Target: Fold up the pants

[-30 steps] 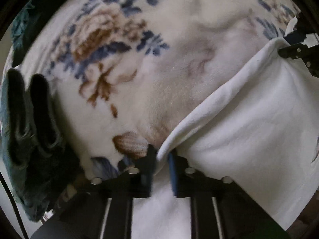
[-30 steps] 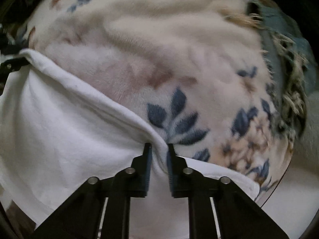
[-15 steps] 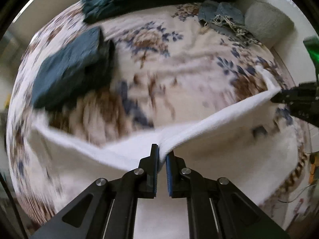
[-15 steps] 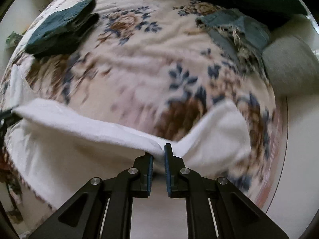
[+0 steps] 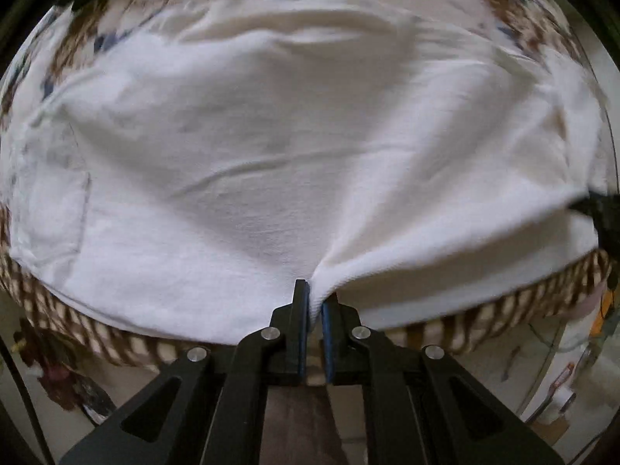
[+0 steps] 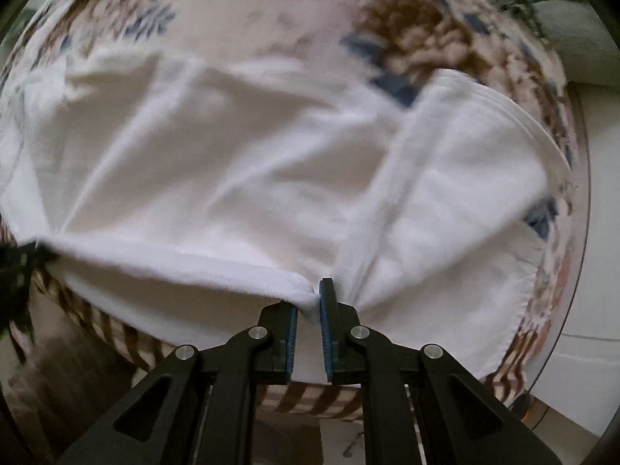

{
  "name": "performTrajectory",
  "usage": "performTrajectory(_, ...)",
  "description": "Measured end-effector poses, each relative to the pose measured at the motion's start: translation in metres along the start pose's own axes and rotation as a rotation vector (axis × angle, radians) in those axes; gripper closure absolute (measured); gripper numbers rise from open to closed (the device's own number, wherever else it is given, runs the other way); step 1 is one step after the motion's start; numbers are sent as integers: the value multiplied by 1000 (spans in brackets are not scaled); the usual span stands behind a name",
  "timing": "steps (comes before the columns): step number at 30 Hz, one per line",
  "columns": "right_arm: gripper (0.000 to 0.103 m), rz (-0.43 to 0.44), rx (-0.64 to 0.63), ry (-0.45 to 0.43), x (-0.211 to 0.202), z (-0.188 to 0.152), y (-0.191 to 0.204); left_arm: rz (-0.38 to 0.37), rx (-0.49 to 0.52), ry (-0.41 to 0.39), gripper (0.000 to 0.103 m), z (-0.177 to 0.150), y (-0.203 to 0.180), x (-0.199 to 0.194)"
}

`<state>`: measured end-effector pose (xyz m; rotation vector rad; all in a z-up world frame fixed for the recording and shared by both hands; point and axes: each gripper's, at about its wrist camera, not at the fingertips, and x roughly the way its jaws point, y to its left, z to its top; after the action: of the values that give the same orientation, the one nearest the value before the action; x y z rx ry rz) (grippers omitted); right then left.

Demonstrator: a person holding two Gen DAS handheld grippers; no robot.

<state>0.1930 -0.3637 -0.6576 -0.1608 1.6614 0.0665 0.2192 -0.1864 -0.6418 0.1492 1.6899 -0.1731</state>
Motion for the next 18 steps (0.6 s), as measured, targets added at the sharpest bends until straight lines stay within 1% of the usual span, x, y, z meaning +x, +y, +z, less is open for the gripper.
performTrajectory(1, 89, -4, -4, 20, 5, -3, 1, 14, 11, 10, 93, 3, -2, 3)
performTrajectory(2, 82, 11, -1, 48, 9, -6, 0, 16, 10, 19, 90, 3, -3, 3)
performTrajectory(3, 73, 29, 3, 66, 10, -9, -1, 1, -5, 29, 90, 3, -1, -2)
performTrajectory(4, 65, 51, 15, 80, 9, -13, -4, -25, -25, 19, 83, 2, 1, -13)
performTrajectory(5, 42, 88, 40, 84, 4, -19, -8, -30, -29, 10, 68, -2, 3, -22)
performTrajectory(6, 10, 118, 63, 85, -2, -25, -13, -27, -29, 7, 59, -4, 4, -32)
performTrajectory(7, 3, 136, 86, 91, -8, -30, -17, -39, -35, 5, 36, -7, 7, -44)
performTrajectory(8, 3, 171, 130, 89, -18, -39, -25, -44, -42, 3, 17, -10, 10, -52)
performTrajectory(9, 3, 197, 168, 84, -24, -45, -32, -34, -43, -1, 12, -11, 11, -59)
performTrajectory(10, 3, 228, 230, 75, -33, -53, -43, -12, -44, -12, 11, -9, 13, -67)
performTrajectory(11, 3, 252, 324, 62, -41, -62, -61, 4, -44, -19, 11, -8, 12, -71)
performTrajectory(13, 3, 279, 491, 45, -49, -70, -91, 80, -40, -45, 11, -1, 11, -74)
performTrajectory(14, 3, 299, 610, 20, -53, -72, -113, 109, -38, -60, 11, 3, 9, -75)
performTrajectory(15, 3, 310, 681, -2, -54, -69, -126, 151, -33, -68, 11, 9, 9, -73)
performTrajectory(16, 3, 322, 725, -19, -54, -62, -135, 182, -35, -79, 11, 17, 7, -71)
performTrajectory(17, 4, 329, 770, -43, -51, -49, -145, 189, -39, -99, 11, 14, 7, -72)
performTrajectory(18, 4, 336, 785, -62, -48, -32, -152, 200, -43, -112, 11, 19, 7, -70)
